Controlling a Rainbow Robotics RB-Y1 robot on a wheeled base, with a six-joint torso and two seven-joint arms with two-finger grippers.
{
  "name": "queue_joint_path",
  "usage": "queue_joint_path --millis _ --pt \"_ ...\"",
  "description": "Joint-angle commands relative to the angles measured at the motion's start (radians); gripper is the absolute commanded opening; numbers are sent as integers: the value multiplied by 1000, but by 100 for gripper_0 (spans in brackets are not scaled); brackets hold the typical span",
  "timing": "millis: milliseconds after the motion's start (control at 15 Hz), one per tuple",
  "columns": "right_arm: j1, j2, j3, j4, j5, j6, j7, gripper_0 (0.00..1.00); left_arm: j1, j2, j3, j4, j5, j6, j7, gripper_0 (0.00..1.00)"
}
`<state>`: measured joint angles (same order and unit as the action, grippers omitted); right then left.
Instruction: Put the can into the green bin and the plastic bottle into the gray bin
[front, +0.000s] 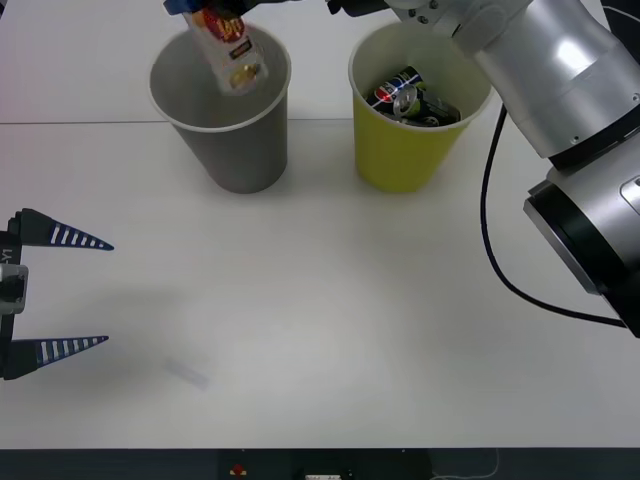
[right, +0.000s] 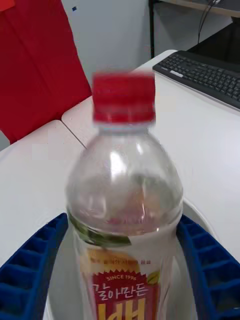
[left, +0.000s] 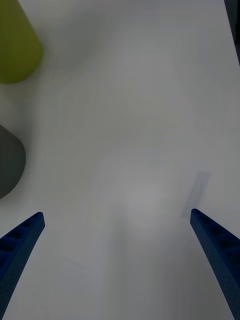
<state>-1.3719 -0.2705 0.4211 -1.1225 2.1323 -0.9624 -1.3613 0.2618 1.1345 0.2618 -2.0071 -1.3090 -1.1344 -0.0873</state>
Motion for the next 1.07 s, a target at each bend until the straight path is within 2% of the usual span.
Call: queue_joint_path --millis 67,267,733,1067 --pt "1 -10 1 0 -22 11 10 100 0 0 0 0 0 0 0 100" --pt "37 -45 -2 -54 -38 2 22 100 0 0 0 0 0 0 0 100" --pt "286 -196 -64 -395 -94 -10 100 100 0 0 0 0 0 0 0 100" --pt "510 -309 -202 -680 -157 -170 195 100 0 0 0 0 0 0 0 100"
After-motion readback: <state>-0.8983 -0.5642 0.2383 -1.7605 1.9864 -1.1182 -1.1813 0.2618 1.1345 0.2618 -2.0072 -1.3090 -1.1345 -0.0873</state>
